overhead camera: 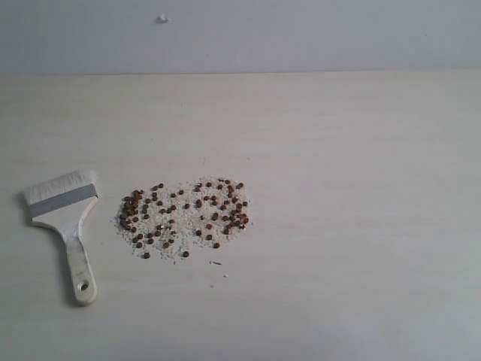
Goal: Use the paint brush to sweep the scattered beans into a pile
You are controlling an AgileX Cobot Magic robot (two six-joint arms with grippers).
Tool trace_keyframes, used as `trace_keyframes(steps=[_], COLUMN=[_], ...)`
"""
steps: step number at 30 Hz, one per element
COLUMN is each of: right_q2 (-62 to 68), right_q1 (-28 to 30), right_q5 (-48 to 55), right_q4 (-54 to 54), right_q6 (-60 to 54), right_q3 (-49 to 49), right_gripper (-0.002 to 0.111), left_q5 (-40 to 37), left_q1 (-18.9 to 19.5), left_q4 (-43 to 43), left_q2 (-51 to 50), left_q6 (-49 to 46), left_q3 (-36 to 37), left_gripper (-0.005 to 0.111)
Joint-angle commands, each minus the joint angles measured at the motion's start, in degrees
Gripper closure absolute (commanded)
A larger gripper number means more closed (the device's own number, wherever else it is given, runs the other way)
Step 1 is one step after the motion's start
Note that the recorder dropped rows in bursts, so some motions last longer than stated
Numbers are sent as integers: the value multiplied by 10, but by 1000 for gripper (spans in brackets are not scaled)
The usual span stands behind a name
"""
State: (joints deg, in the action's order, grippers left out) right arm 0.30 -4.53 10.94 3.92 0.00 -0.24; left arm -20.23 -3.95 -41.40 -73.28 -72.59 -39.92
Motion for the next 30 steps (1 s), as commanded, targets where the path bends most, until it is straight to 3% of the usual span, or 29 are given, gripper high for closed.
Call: trace_keyframes(steps=[1,3,5,7,9,11,12,14,18,23,27,30], right_q2=[-3,-3,-3,-3,-3,-3,-3,-3,-3,-3,-3,-3], right_q1=[4,4,4,4,4,4,4,4,4,4,4,4], right_q5=[-8,-8,-8,-8,-8,-8,-8,-8,-8,-8,-8,-8], right_q4=[6,6,6,6,6,5,5,5,5,5,5,5], right_q6=[3,3,3,3,3,0,0,0,0,0,0,0], right_q3=[2,2,2,2,2,2,2,2,2,2,2,2], right_gripper=[108,108,108,108,108,108,108,108,108,108,108,108], left_q5=[-177,-188,-189,-199,-234,-283,-313,-352,-386,-372,-323,-293], left_q1=[-2,0,0,0,0,0,0,0,0,-3,-38,-80], left_q4=[376,486,622,751,863,889,868,770,498,230,222,245], left_q2=[14,21,25,25,25,25,25,25,25,25,25,21], left_q6=[6,68,203,437,751,1003,1079,1093,983,883,868,888], left_q3=[-36,-36,-36,-36,-44,-63,-77,-102,-103,-68,-66,-66], left_gripper=[107,107,107,107,107,107,107,107,103,73,45,39])
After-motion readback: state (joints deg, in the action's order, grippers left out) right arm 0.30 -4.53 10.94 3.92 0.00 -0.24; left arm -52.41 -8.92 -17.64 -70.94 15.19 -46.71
